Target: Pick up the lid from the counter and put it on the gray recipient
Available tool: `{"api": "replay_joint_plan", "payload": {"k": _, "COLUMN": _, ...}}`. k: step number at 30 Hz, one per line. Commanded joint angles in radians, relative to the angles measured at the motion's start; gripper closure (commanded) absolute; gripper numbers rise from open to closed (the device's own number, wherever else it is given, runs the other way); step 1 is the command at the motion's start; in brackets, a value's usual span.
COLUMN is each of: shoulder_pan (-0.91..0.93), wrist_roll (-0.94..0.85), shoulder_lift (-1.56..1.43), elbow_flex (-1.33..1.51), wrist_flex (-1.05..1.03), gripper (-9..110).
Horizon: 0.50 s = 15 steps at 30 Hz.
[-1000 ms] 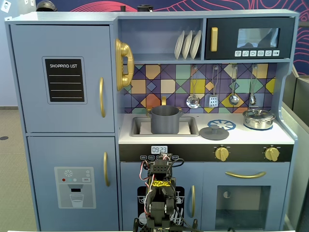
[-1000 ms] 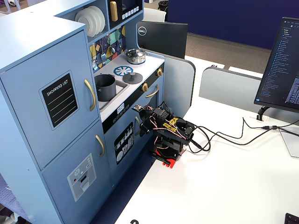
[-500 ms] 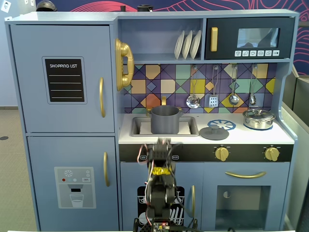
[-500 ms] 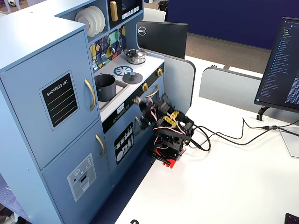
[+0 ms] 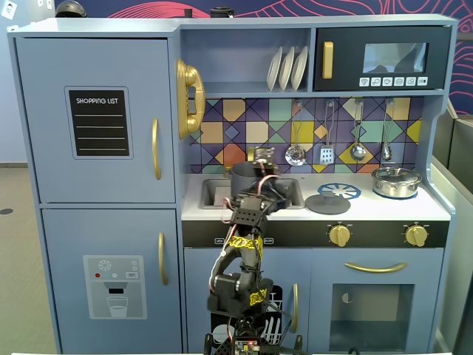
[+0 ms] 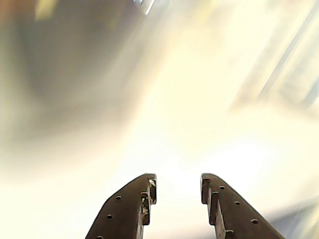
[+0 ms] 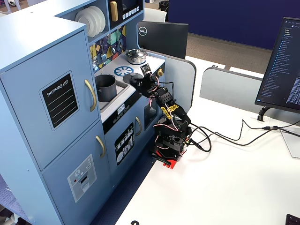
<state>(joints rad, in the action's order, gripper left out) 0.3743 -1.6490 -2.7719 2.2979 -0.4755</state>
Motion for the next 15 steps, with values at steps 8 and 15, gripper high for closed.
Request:
{"api": "replay_joint_plan", "payload": {"k": 8, "shoulder_pan": 0.189, "wrist_roll": 0.094, "shoulder_lift": 0.055, "elbow_flex": 0.268, "wrist_flex": 0.558, "gripper": 72}}
{"api": "replay_joint_plan", "payload": {"k": 15, "shoulder_pan": 0.229, "wrist_roll": 0.071, "shoulder_lift": 0.227, "elbow_flex": 0.213, "wrist_flex": 0.675, "gripper": 67}}
